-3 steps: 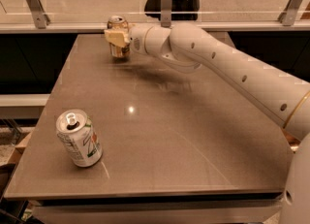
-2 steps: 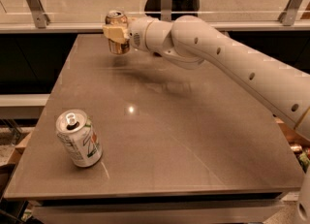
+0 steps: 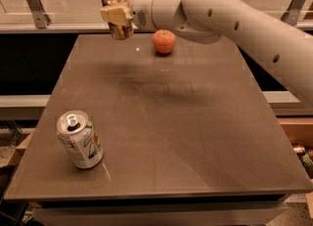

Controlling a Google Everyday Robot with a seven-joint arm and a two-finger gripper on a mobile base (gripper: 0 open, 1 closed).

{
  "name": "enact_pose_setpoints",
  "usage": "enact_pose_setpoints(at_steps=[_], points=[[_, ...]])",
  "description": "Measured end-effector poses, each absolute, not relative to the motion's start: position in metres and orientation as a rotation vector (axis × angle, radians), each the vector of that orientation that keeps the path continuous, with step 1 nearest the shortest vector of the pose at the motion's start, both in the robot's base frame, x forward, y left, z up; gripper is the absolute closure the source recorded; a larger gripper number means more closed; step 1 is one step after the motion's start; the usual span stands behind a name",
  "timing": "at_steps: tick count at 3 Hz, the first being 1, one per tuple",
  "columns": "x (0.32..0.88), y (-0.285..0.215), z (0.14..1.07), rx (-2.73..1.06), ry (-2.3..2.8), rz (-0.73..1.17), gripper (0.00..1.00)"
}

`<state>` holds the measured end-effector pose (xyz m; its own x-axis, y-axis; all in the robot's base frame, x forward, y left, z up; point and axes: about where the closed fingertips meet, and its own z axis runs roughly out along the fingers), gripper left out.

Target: Pick orange can

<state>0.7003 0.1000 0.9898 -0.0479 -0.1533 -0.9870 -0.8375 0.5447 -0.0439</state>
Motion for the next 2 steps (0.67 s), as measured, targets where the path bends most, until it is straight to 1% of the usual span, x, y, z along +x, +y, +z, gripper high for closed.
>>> enact_pose_setpoints(at_steps=[2], points=[[0.684,0.1,1.03,-1.092,1.491,0.607,1.0]])
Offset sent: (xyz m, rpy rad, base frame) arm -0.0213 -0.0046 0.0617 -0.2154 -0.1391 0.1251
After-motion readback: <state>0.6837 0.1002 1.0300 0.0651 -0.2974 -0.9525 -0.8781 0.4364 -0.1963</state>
